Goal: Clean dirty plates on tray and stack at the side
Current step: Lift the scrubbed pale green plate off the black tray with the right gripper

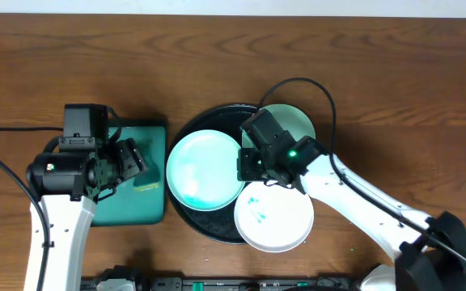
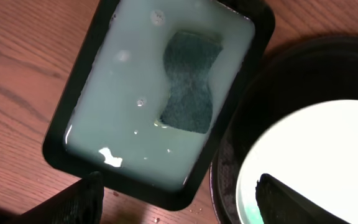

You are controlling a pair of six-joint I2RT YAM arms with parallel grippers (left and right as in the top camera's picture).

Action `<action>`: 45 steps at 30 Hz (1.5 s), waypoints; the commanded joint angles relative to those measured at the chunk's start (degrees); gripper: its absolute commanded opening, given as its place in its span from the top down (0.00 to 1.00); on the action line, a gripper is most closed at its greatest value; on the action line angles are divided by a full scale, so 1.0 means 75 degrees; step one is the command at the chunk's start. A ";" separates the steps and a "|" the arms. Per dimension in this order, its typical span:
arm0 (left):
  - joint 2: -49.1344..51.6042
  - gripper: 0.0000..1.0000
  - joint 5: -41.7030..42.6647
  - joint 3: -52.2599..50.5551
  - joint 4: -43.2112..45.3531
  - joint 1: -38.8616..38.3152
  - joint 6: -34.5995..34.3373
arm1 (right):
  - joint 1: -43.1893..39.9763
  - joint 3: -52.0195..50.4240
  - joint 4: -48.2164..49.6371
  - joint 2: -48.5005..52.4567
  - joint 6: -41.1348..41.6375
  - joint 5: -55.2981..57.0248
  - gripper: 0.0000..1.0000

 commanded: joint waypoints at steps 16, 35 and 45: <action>-0.0026 0.21 -0.0909 0.0035 -0.0784 0.0006 -0.0149 | -0.1524 -0.0003 0.0181 -0.0070 -0.0157 -0.3279 0.98; -0.0009 0.21 -0.0906 0.0035 -0.0801 0.0006 -0.0300 | -0.1588 -0.0012 0.1483 -0.0087 -0.1550 0.1349 0.99; 0.0166 0.21 -0.0906 0.0026 -0.0807 0.0006 -0.0300 | -0.0915 0.0023 0.0860 -0.0379 -0.3089 0.3838 0.99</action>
